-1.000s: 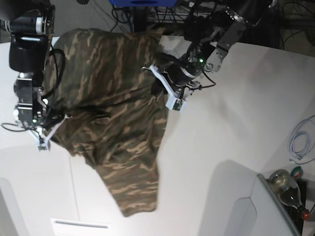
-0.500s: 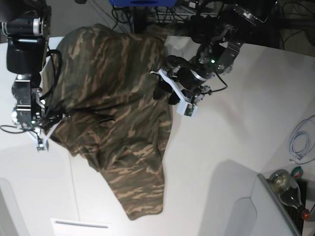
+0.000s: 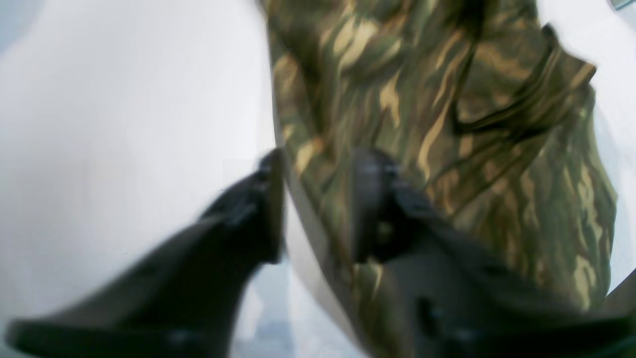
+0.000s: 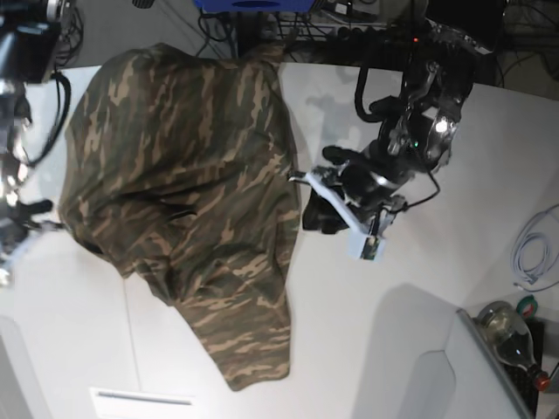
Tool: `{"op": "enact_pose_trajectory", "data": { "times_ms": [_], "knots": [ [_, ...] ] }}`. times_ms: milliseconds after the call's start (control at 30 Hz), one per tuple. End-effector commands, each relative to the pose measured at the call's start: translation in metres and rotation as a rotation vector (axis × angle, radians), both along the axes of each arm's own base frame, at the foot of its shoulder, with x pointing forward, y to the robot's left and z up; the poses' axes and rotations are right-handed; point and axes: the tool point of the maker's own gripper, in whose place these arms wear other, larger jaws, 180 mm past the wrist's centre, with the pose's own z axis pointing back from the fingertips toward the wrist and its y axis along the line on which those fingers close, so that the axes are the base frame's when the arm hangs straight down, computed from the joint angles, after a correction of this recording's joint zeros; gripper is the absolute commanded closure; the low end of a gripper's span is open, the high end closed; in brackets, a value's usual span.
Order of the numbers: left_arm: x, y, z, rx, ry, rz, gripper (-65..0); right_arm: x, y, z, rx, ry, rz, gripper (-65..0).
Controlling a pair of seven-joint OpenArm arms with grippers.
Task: Layout the t-shirt on the table in an organized manner, then fold the t-shirt properly
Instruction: 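Lower the shirt onto the table and open both grippers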
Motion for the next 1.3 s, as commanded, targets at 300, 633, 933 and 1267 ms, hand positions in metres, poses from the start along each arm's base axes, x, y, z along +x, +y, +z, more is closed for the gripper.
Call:
{"op": "enact_pose_trajectory", "data": {
  "times_ms": [300,633,933,1267],
  "knots": [
    [-0.019,0.121,-0.008,0.142,0.003,0.215,0.0,-0.134,0.052,-0.046,0.236,0.134,0.005,-53.1],
    [-0.058,0.185,0.003,0.217,-0.138,0.261,0.0,-0.175,0.070,-0.111,0.371,0.266,-0.056,-49.7],
    [-0.067,0.177,-0.017,0.180,-0.092,0.237,0.0,-0.184,0.107,-0.139,0.453,0.354,0.035,-46.8],
    [-0.071,0.137,-0.032,0.182,-0.067,0.112,0.0,-0.158,0.098,-0.097,0.369,0.307,0.085,-0.6]
  ]
}}
